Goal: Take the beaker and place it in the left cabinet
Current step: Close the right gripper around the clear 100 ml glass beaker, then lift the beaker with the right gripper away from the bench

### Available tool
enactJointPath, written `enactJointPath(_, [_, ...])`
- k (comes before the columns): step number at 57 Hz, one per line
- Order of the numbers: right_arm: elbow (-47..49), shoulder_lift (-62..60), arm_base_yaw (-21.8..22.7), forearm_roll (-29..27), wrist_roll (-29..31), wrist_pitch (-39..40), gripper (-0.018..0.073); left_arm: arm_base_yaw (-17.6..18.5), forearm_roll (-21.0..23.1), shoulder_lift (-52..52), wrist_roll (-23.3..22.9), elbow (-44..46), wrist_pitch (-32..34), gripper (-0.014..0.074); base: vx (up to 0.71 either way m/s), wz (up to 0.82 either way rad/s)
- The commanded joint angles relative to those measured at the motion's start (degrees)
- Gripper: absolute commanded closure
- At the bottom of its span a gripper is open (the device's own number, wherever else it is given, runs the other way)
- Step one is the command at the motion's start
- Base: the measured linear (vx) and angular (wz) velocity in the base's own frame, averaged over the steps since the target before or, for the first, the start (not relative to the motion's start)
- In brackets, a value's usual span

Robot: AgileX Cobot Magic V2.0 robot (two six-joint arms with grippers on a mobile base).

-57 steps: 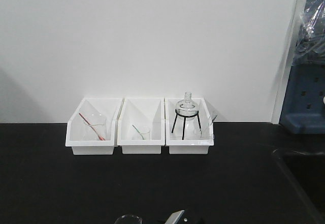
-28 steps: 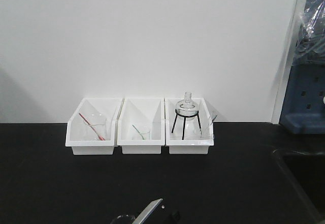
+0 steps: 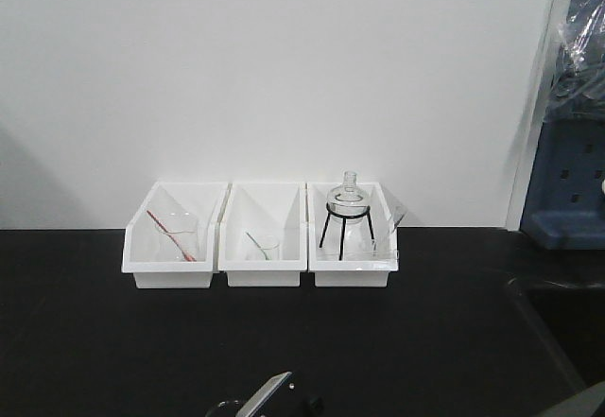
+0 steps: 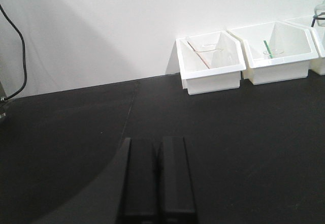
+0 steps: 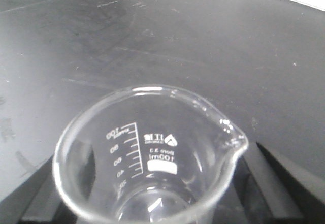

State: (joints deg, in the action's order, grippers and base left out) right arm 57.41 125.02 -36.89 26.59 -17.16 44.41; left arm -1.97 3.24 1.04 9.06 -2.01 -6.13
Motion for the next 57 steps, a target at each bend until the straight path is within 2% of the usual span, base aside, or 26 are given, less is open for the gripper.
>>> enactJointPath(1, [1.41,-3.13,0.15,-0.37,0.09,4.80,0.0008,0.00,0.27,0.72,-0.14,1.03,4.99,0.0603,0.00,0.00])
enactJointPath(8, [1.41,-3.39,0.15,-0.37,-0.30,4.71,0.0086,0.00,0.27,0.72,-0.14,1.03,4.99,0.0603,0.00,0.00])
enactJointPath(18, [1.41,-7.11,0.21,-0.23,-4.77,1.86,0.0234,0.00,0.27,0.72,-0.14,1.03,4.99,0.0603,0.00,0.00])
enactJointPath(32, [1.41,-18.95,0.27,-0.18,-5.03,-10.25,0.0391,0.00,0.27,0.72,-0.14,1.03,4.99,0.0603,0.00,0.00])
enactJointPath(45, [3.22,-30.89,0.27,-0.40,-6.71,-25.57,0.0508,0.00,0.27,0.72,-0.14,1.03,4.99,0.0603,0.00,0.00])
enactJointPath(57, [7.38,-35.13,0.27,-0.40,-6.96,-29.97,0.0571,0.00,0.27,0.72,-0.14,1.03,4.99,0.0603,0.00,0.00])
